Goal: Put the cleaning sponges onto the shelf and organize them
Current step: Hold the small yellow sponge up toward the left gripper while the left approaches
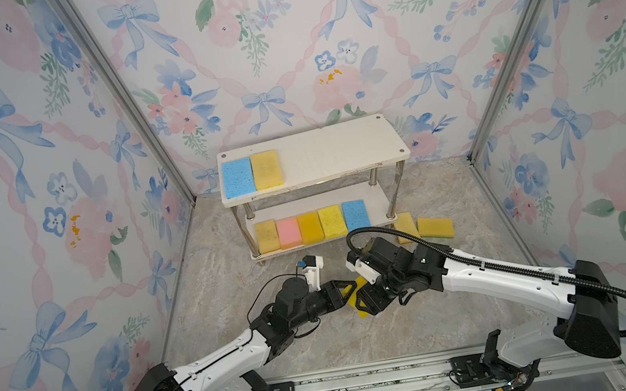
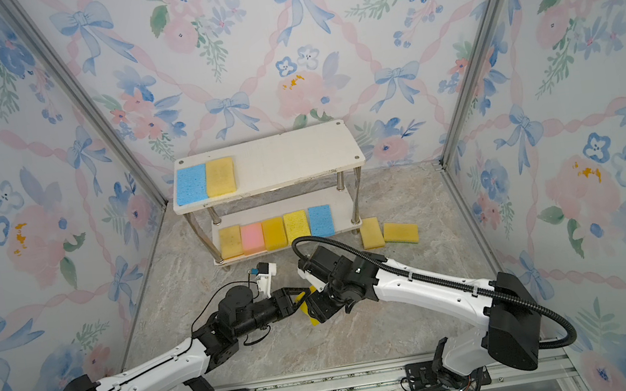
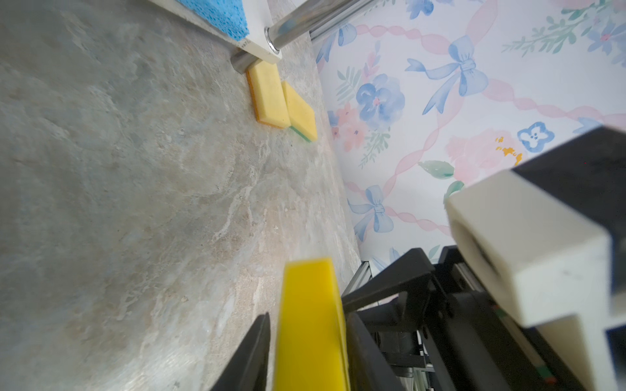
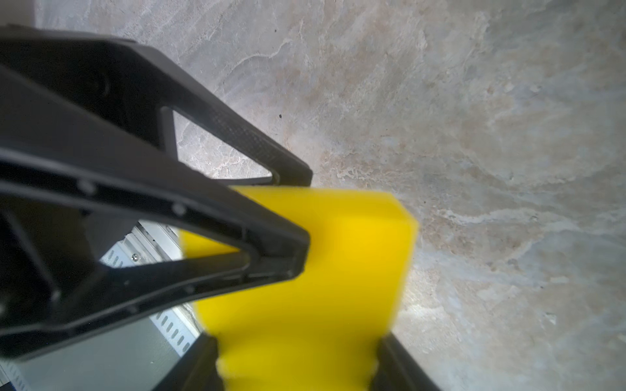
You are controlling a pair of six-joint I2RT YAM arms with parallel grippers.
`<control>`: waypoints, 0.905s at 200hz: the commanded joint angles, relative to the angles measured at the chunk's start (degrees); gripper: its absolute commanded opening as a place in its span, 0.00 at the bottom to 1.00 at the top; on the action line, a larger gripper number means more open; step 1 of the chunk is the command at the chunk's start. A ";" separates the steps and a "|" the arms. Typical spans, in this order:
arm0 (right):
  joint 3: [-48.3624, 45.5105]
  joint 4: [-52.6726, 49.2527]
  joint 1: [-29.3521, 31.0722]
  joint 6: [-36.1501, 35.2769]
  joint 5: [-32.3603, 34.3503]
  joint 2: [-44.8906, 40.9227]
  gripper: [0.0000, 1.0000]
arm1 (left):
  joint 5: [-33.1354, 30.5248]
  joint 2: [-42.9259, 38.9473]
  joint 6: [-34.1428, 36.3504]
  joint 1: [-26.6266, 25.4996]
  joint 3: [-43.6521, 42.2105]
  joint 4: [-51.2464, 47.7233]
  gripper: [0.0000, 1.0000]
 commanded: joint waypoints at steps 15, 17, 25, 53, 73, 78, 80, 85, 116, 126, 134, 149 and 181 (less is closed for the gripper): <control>0.48 0.72 -0.55 0.98 -0.21 -3.57 0.78 | -0.39 -3.43 0.77 -0.17 -0.66 0.97 0.12; 0.40 0.77 -0.75 1.03 -0.21 -3.90 0.78 | -0.45 -3.55 0.84 -0.17 -0.66 0.97 0.11; -0.24 1.11 -1.36 1.16 -0.66 -5.22 0.81 | -0.59 -4.14 1.15 -0.04 -0.71 0.94 0.11; -4.81 5.00 -6.71 4.18 -6.68 -12.94 0.85 | 2.56 -5.21 1.92 2.99 -1.42 0.90 0.11; -9.62 10.12 -12.06 7.88 -14.55 -19.01 0.85 | 4.95 -6.62 2.05 5.11 -1.57 0.94 0.11; -10.86 11.45 -13.27 9.01 -16.93 -19.99 0.84 | 5.54 -7.00 2.16 5.48 -1.42 0.92 0.11; -11.29 11.92 -13.75 9.28 -17.97 -20.38 0.84 | 5.73 -7.19 2.13 5.62 -1.36 0.94 0.11; -12.16 12.85 -15.06 10.11 -20.56 -20.94 0.83 | 6.31 -7.63 2.31 5.99 -1.18 0.94 0.11; -15.49 16.50 -18.36 13.11 -28.22 -22.80 0.75 | 9.69 -8.89 3.01 7.02 0.49 0.94 0.11; -16.31 18.50 -18.37 15.12 -29.68 -22.94 0.72 | 10.55 -9.17 3.14 7.04 1.06 0.93 0.11; -17.03 20.81 -18.39 16.64 -31.15 -22.98 0.71 | 11.05 -9.42 3.28 7.02 1.32 0.94 0.11; -17.75 23.46 -18.28 18.09 -32.60 -22.86 0.67 | 11.28 -10.23 3.32 7.12 1.60 0.95 0.11; -17.64 23.40 -18.19 17.88 -33.25 -21.94 0.58 | 11.27 -11.91 2.41 7.72 1.57 0.94 0.11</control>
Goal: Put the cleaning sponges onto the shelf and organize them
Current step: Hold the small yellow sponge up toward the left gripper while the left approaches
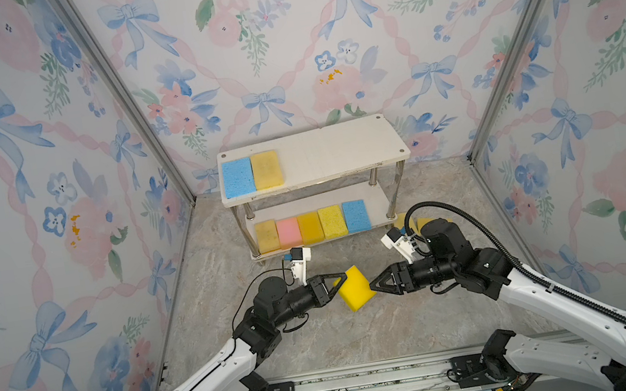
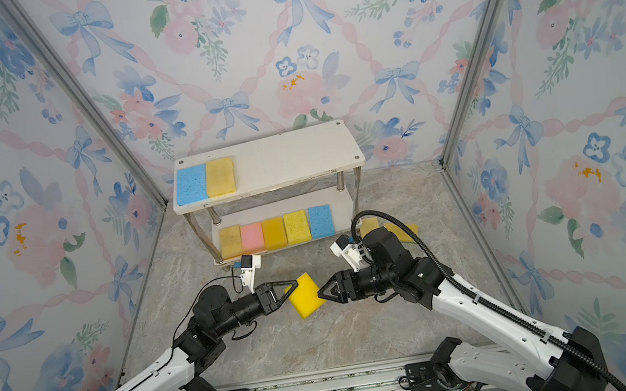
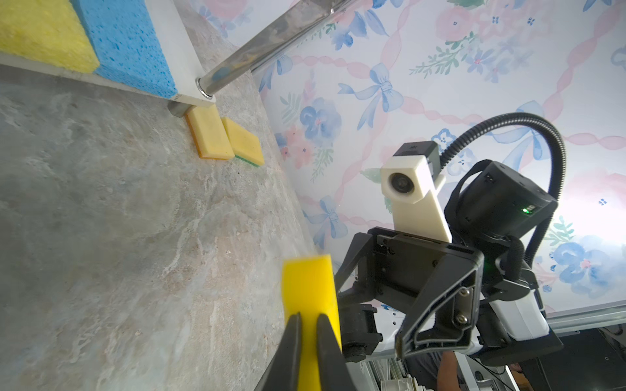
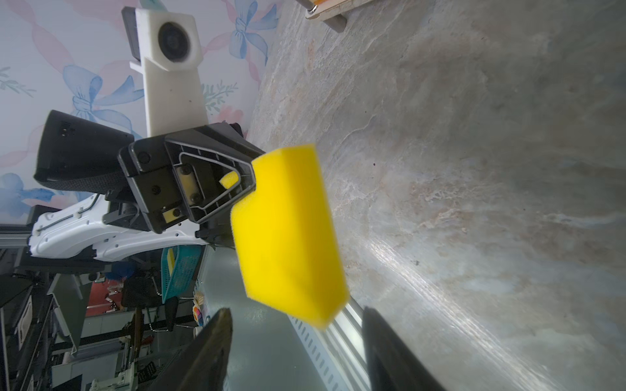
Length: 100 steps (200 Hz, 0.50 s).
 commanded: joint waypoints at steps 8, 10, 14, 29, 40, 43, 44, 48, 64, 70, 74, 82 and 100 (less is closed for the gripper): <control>-0.70 3.79 -0.01 1.87 -3.94 0.66 0.57 | 1.59 -1.91 0.29 1.07 1.12 0.85 0.11; -0.70 3.90 0.07 1.94 -4.03 0.78 0.57 | 1.60 -1.99 0.20 1.11 1.10 0.89 0.11; -0.71 3.96 0.16 2.03 -4.00 0.91 0.56 | 1.61 -2.04 0.05 1.20 1.10 0.90 0.11; -0.63 4.22 1.03 1.92 -4.06 1.36 0.56 | 1.74 -2.29 -0.27 1.34 1.12 0.90 0.11; -0.46 4.06 1.64 1.74 -4.06 1.84 0.55 | 1.73 -2.48 -0.44 1.51 1.31 0.93 0.11; -0.42 4.02 1.74 1.69 -4.06 1.97 0.55 | 1.73 -2.58 -0.49 1.56 1.32 0.93 0.11; -0.43 3.99 1.78 1.67 -3.97 2.03 0.55 | 1.73 -2.62 -0.51 1.60 1.33 0.91 0.11; -0.39 3.96 1.92 1.66 -3.91 2.09 0.54 | 1.77 -2.66 -0.60 1.67 1.34 0.92 0.11; -0.18 3.93 2.16 1.56 -3.75 2.32 0.53 | 2.02 -2.98 -0.89 2.06 1.48 0.95 0.11; -0.17 3.92 2.16 1.57 -3.52 2.30 0.52 | 2.16 -3.03 -0.97 2.17 1.52 0.90 0.11; -0.21 3.96 2.18 1.57 -3.32 2.32 0.52 | 2.25 -3.04 -1.06 2.24 1.53 0.90 0.11; -0.01 3.37 2.25 1.32 -2.87 2.49 0.51 | 2.34 -3.11 -1.15 2.33 1.53 0.98 0.11; 0.01 3.27 2.28 1.20 -2.70 2.94 0.50 | 2.43 -3.33 -1.32 2.43 1.62 0.92 0.11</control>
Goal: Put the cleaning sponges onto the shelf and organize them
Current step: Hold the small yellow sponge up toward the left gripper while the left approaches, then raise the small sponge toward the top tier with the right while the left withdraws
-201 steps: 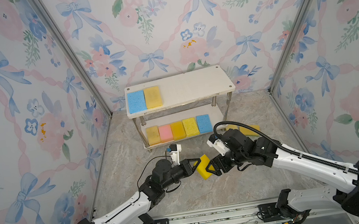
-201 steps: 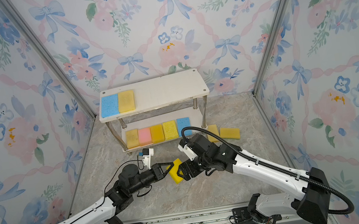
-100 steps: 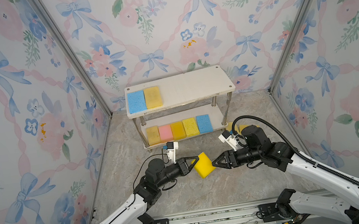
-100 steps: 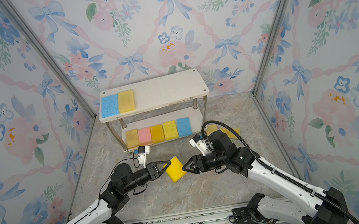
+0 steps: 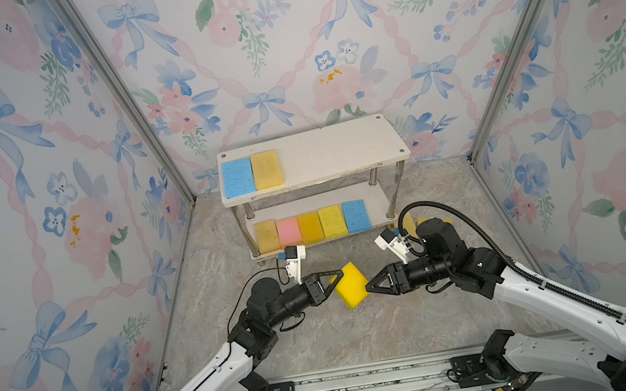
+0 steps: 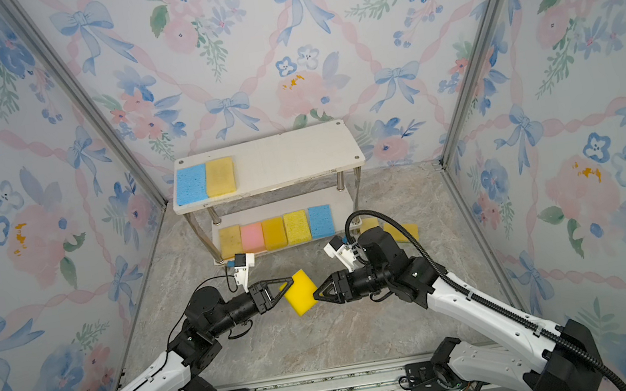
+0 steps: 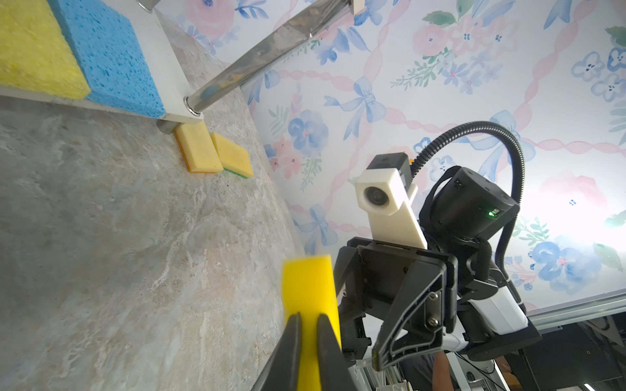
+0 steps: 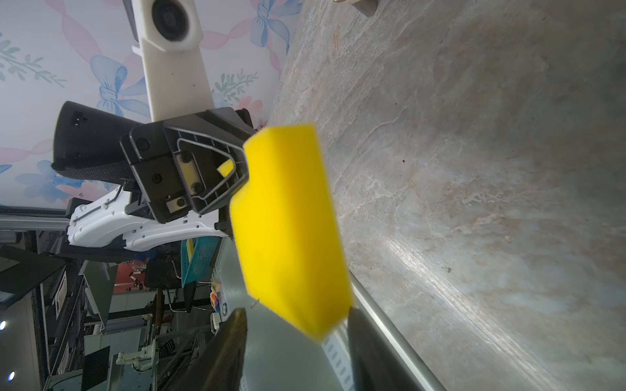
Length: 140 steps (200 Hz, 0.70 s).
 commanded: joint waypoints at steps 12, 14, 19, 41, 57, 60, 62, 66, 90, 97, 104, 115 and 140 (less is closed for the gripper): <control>0.18 -0.25 0.46 -0.26 0.48 1.12 0.51 | 1.10 -1.02 -0.87 0.41 1.62 1.02 0.11; 0.25 -0.49 0.42 -0.33 0.70 1.23 0.51 | 1.10 -0.96 -0.88 0.51 1.67 0.99 0.11; 0.30 -0.80 0.40 -0.43 1.05 1.27 0.52 | 1.23 -1.03 -0.94 0.53 1.64 0.96 0.11; 0.42 -1.03 0.17 -0.31 1.99 2.12 0.57 | 1.30 -1.37 -1.32 0.49 1.69 1.05 0.11; 0.61 0.20 0.14 0.32 1.99 3.00 0.57 | 1.38 -1.43 -1.50 0.49 1.68 1.21 0.11; 0.70 0.44 0.21 0.42 2.01 3.15 0.57 | 1.42 -1.39 -1.58 0.52 1.68 1.15 0.11; 0.69 0.59 0.18 0.48 2.09 3.19 0.56 | 1.38 -1.38 -1.59 0.54 1.73 1.26 0.11; 0.75 0.94 0.28 0.53 2.06 3.36 0.55 | 1.40 -1.45 -1.66 0.52 1.70 1.28 0.11; 1.31 2.18 0.40 1.04 1.73 3.80 0.50 | 1.18 -1.85 -1.85 0.54 1.60 1.19 0.11; 1.36 2.47 0.41 1.13 1.69 3.81 0.48 | 1.25 -1.86 -1.86 0.54 1.64 1.28 0.11; 1.41 2.46 0.49 1.07 1.60 3.76 0.46 | 1.22 -1.89 -1.90 0.46 1.69 1.21 0.11; 1.45 2.48 0.64 1.08 1.58 3.55 0.42 | 1.25 -1.79 -1.94 0.54 1.69 1.30 0.11; 1.55 2.37 0.86 0.97 1.42 3.01 0.33 | 1.14 -1.51 -2.03 0.51 1.90 1.36 0.11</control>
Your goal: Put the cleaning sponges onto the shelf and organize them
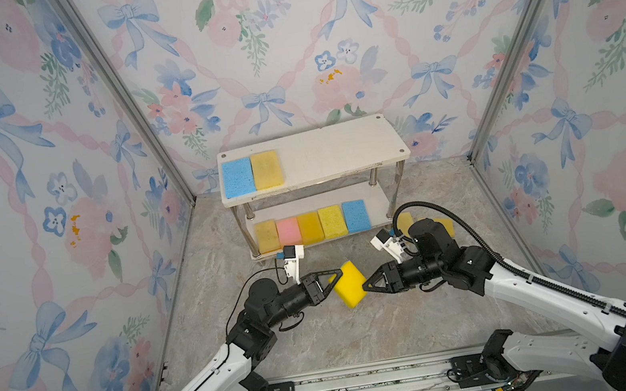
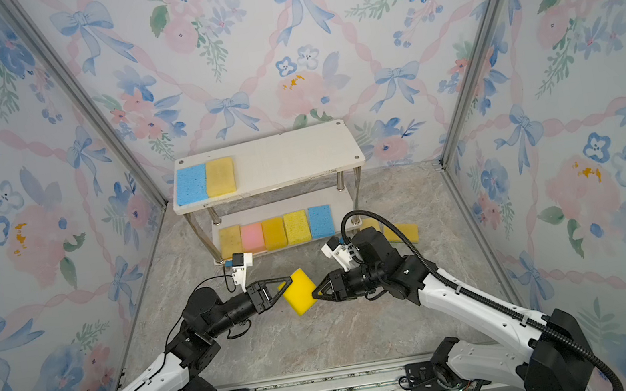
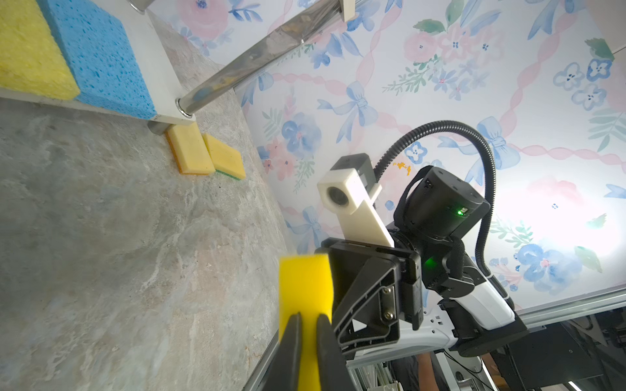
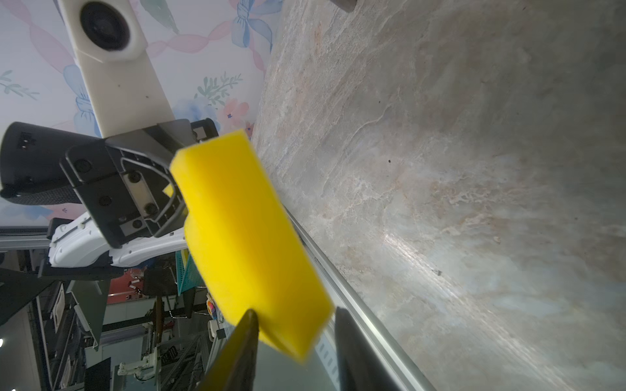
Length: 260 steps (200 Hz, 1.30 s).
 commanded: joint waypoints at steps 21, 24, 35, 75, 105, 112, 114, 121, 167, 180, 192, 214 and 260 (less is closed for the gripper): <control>1.75 0.48 0.94 -0.28 0.02 -0.92 0.26 | 0.69 -0.28 -0.68 0.32 1.65 1.48 0.11; 1.74 0.47 0.94 -0.31 -0.02 -1.02 0.25 | 0.68 -0.26 -0.74 0.34 1.63 1.61 0.11; 1.90 0.25 0.98 -0.40 0.03 -1.05 0.19 | 0.72 -0.25 -0.79 0.30 1.66 1.69 0.11; 2.36 -0.13 1.21 -0.52 0.63 -1.02 0.04 | 0.88 -0.35 -0.94 0.38 1.75 1.65 0.11; 3.16 -1.52 0.98 -0.30 2.89 -2.50 0.00 | 1.74 -1.34 -0.36 1.99 2.02 0.87 0.55; 3.52 -1.90 0.60 0.00 3.55 -3.08 0.00 | 2.07 -1.88 0.56 2.85 2.71 -1.17 0.69; 3.68 -2.06 0.49 0.06 3.76 -3.19 0.00 | 2.12 -2.05 1.04 3.17 3.03 -1.84 0.72; 4.51 -2.72 0.00 0.25 4.48 -3.60 0.00 | 1.81 -3.04 3.07 4.17 4.43 -5.85 0.82; 17.61 -10.16 -3.38 -0.33 9.40 -2.13 0.00 | -12.04 -8.36 15.81 7.61 11.69 -34.55 0.98; 23.45 -12.68 -4.16 -0.56 11.82 0.41 0.00 | -12.98 -9.63 14.40 7.98 9.08 -34.59 0.98; 29.23 -14.64 -4.62 -0.72 13.57 3.41 0.00 | -12.78 -10.43 13.67 7.98 7.18 -34.52 0.98; 37.98 -13.96 -5.77 1.32 14.00 9.46 0.00 | -11.80 -12.07 13.65 7.99 4.45 -34.54 0.98; 55.57 -12.90 -5.30 4.56 14.99 23.91 0.00 | -10.15 -15.21 14.18 8.05 0.51 -34.58 0.98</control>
